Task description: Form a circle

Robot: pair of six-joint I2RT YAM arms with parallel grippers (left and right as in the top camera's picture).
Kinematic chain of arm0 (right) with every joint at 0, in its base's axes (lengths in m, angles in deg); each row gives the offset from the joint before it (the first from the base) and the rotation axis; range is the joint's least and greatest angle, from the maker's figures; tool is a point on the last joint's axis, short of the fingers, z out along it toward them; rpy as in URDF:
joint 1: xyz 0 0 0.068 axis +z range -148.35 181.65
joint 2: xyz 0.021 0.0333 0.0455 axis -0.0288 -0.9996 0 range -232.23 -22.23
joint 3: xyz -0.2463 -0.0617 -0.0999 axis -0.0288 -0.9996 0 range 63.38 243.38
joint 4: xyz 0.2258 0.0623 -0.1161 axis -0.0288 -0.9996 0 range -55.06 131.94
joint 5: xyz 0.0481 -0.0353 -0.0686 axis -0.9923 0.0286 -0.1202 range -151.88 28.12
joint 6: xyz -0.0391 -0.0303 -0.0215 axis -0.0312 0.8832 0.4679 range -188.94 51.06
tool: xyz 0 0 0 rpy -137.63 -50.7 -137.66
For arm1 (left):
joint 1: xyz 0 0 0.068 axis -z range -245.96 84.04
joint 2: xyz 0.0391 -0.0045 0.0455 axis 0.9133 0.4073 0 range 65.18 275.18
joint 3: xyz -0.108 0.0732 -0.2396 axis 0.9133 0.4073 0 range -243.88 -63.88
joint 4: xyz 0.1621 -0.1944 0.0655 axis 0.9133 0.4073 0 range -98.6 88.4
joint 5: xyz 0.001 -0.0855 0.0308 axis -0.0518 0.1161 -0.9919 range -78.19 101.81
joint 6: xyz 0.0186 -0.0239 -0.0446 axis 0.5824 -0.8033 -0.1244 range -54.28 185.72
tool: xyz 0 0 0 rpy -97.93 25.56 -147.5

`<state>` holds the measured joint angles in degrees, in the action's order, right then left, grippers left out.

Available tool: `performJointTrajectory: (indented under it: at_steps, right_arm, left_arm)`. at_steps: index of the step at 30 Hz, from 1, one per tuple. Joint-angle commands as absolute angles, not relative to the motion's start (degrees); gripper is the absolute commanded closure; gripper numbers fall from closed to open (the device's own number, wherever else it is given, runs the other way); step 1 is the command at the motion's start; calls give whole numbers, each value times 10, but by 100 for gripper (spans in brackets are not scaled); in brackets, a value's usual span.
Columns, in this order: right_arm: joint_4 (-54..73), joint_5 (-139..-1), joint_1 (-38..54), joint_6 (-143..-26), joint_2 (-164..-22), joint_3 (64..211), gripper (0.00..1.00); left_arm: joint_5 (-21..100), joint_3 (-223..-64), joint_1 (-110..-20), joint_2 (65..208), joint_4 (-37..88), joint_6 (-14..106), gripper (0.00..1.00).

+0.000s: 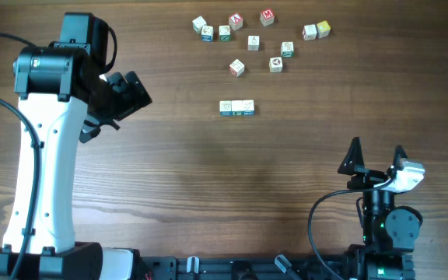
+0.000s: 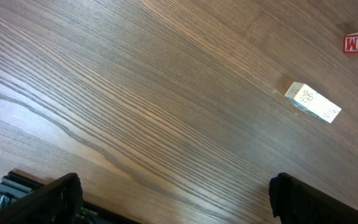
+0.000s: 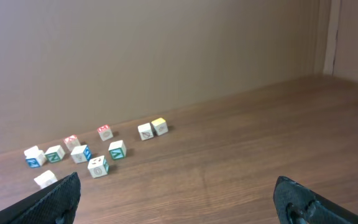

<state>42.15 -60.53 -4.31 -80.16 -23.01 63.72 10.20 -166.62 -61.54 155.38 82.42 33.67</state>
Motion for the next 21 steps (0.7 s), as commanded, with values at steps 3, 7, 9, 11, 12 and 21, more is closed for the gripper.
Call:
performJointTrajectory:
  at_steps: [3,7,9,11,12,21]
  right_arm:
    - [421,-626,-47,-764,-224,637,0]
    - [420,-635,-43,-764,-224,637,0]
    - [420,-639,-37,-755,-224,637,0]
    - [419,-648,-30,-730,-224,637,0]
    - [419,-647,-29,-729,-224,637,0]
    - [420,-648,-30,-811,-224,637,0]
  left_arm:
    - [96,-1665,-616,1550,823,333,0]
    - [96,-1665,-616,1550,823,333,0]
    - [96,-1665,-616,1550,823,333,0]
    - [96,-1665,-616,1550,823,333,0]
    - [96,-1665,-616,1550,823,333,0]
    - [96,-1665,-616,1550,823,333,0]
